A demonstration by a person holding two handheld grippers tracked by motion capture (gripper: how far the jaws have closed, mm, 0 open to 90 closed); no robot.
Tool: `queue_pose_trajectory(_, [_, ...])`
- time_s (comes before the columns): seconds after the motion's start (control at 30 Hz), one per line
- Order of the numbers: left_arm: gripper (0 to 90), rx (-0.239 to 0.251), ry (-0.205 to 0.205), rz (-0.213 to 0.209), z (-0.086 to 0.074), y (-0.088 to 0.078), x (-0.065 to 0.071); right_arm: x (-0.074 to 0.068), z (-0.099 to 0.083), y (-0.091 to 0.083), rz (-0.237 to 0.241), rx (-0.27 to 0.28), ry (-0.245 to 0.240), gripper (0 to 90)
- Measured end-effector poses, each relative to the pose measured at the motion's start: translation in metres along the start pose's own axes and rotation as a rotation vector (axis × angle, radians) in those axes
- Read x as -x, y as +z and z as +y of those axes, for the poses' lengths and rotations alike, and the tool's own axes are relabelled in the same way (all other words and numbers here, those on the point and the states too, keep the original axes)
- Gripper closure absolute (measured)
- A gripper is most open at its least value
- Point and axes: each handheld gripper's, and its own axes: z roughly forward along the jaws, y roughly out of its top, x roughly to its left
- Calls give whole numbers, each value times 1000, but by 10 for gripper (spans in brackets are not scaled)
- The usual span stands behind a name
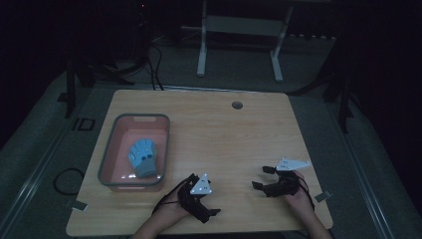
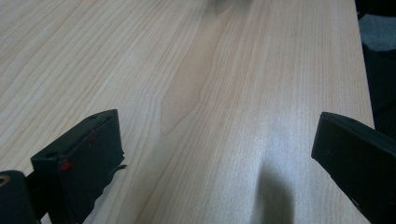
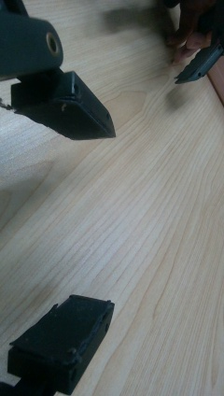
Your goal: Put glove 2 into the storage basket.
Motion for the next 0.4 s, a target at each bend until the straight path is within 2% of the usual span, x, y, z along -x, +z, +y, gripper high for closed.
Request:
queue_pose_trajectory(0.03, [23,17,-12,-1,-1,-2,-2,1,0,-1,0,0,9,141])
queue_pose_trajectory(0.17, [23,28,-20,3,-2,-2,-3,0,-1,0,2,3,7,141])
queue_pose_trajectory(0.4, [23,23,-26,0,-3,-2,-5,0,-1,1,-5,4,0,141])
